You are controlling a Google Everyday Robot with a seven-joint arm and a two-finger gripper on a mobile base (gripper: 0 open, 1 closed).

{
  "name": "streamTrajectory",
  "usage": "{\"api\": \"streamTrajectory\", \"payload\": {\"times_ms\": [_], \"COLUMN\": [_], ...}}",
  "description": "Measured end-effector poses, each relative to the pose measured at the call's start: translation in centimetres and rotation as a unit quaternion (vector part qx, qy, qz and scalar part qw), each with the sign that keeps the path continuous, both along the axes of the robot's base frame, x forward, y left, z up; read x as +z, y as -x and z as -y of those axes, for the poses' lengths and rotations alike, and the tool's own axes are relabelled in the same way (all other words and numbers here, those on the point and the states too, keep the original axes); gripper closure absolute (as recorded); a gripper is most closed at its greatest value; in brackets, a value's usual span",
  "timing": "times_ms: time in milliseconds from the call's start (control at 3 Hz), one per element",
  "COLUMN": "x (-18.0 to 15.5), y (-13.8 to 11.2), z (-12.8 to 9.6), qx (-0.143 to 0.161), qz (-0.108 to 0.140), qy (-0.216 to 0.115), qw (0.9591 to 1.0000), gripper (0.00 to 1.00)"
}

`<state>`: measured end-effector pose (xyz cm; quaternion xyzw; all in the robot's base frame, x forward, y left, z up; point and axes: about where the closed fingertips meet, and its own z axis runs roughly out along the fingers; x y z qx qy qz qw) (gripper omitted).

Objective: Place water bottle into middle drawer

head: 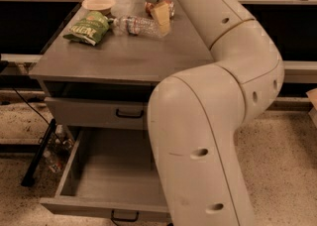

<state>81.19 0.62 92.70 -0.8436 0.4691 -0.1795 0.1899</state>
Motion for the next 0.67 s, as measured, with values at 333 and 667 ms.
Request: {"api": "streamTrajectory", "payload": {"times_ms": [333, 667], "x": [-2.3, -3.3], "y": [-1.8, -2.6], "z": [-1.7, -3.0], "qx": [-0.005, -0.004], "qz": [-0.014, -0.018], "qy": [-0.013, -0.028], "qw": [0.9998, 0.9994], "gripper": [0.00, 0.00]}}
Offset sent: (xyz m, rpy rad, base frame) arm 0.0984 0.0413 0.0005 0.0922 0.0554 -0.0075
